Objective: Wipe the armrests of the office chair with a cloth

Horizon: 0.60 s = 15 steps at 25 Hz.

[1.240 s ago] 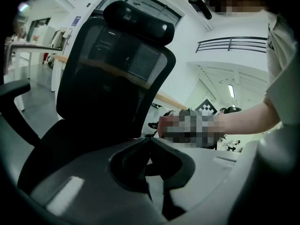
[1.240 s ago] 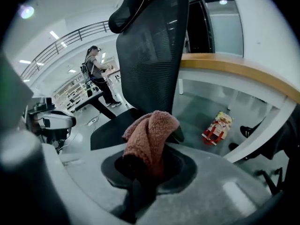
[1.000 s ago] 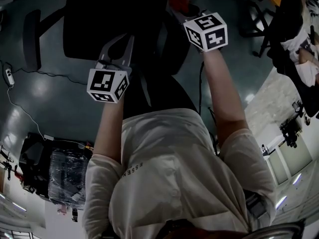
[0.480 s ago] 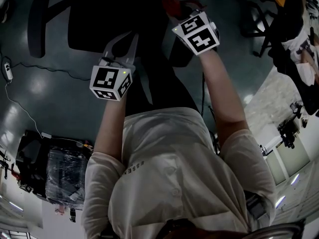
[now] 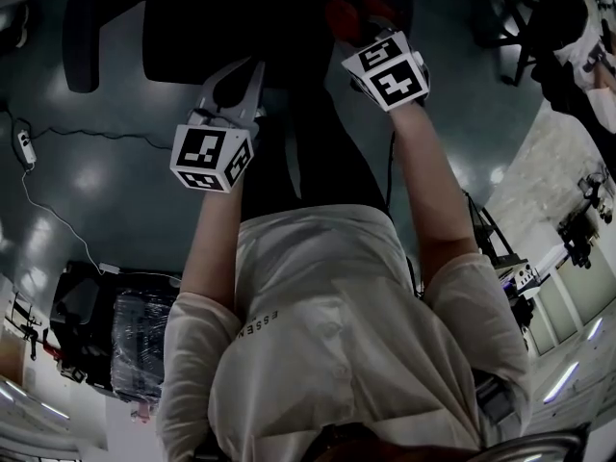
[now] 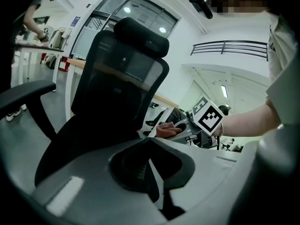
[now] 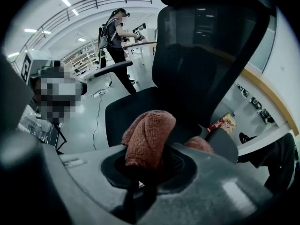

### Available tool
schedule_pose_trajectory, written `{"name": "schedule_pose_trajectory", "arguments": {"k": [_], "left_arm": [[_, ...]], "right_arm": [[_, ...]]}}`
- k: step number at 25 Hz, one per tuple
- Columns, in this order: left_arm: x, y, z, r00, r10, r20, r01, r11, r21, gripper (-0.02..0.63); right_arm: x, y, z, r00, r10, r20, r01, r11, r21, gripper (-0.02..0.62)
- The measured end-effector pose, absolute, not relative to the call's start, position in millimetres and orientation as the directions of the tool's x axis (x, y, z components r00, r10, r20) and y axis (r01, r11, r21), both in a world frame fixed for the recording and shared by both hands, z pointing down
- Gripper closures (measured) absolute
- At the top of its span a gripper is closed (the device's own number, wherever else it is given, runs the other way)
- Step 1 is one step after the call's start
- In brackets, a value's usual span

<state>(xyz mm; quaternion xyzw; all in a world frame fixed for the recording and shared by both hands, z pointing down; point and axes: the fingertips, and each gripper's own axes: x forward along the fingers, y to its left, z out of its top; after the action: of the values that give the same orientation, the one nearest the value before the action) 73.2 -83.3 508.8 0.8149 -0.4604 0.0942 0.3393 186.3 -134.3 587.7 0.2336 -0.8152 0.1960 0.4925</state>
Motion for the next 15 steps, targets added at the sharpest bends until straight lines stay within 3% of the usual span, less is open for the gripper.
{"name": "schedule_pose_trajectory", "arguments": {"k": [15], "left_arm": [[37, -4, 502, 0.633, -0.637, 0.440, -0.768, -0.445, 0.461, 0.589]], "right_arm": [[176, -25, 585, -0.402, -0.199, 0.894, -0.688, 0.709, -0.151, 0.540]]}}
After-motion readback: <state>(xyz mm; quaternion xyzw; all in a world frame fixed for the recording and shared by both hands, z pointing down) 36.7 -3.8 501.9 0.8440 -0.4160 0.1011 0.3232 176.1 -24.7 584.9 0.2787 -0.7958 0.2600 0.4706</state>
